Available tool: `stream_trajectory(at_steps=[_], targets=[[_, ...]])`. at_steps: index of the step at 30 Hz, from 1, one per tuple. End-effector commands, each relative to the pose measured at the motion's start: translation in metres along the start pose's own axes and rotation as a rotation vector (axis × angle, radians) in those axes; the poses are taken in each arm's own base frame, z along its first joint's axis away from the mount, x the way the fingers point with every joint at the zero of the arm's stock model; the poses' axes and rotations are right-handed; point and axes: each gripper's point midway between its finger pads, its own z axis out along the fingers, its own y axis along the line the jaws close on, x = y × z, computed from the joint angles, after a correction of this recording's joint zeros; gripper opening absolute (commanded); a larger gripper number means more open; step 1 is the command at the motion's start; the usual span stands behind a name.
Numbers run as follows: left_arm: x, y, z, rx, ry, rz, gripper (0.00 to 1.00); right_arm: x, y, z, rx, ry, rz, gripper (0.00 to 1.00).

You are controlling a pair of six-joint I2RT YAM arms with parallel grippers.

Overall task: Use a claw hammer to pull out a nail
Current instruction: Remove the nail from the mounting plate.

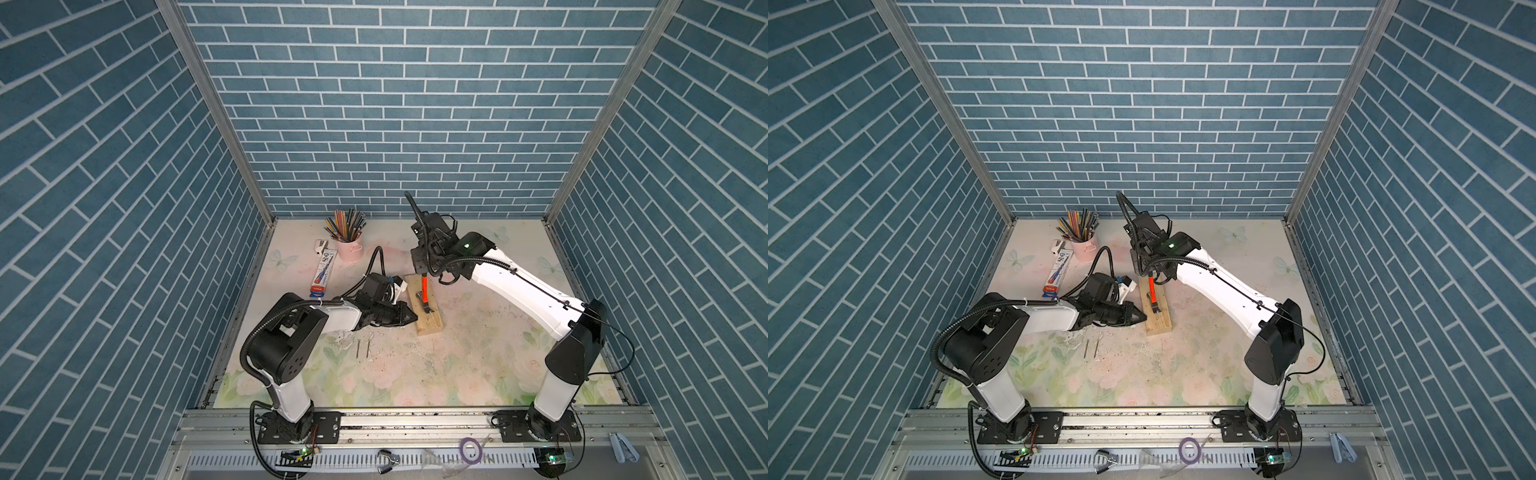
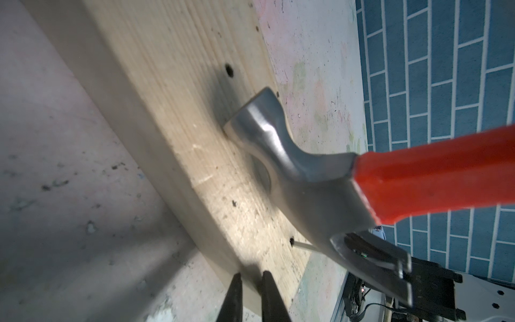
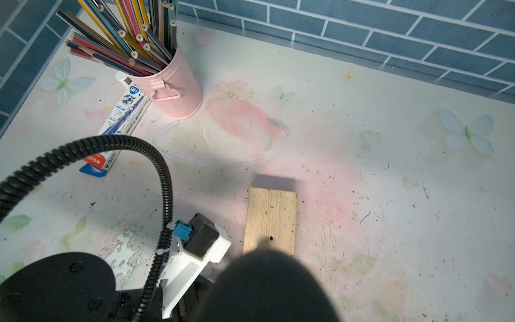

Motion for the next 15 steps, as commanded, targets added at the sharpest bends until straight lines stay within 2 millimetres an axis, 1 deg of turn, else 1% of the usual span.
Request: stream_trajectory(at_steps=[1,7,10,13,15], targets=[[0.031,0.062,0.002,-0.259,0.072,-0.082,0.15,-0.022,0.000,-0.010,-0.051,-0.037,-0.007,0.00],[0.002,0.037,-0.010,-0.232,-0.006,-0.036,0.19,-0.079,-0.010,-0.025,-0.053,-0.200,0.009,0.00],[-0.012,0.021,-0.016,-0.207,-0.036,-0.011,0.20,-0.107,-0.012,-0.037,-0.068,-0.285,0.010,0.00],[-0.031,-0.006,-0.031,-0.158,-0.109,0.037,0.26,-0.124,-0.018,-0.046,-0.065,-0.337,0.005,0.00],[-0.045,-0.027,-0.047,-0.128,-0.176,0.091,0.32,-0.135,-0.022,-0.052,-0.066,-0.369,0.002,0.00]])
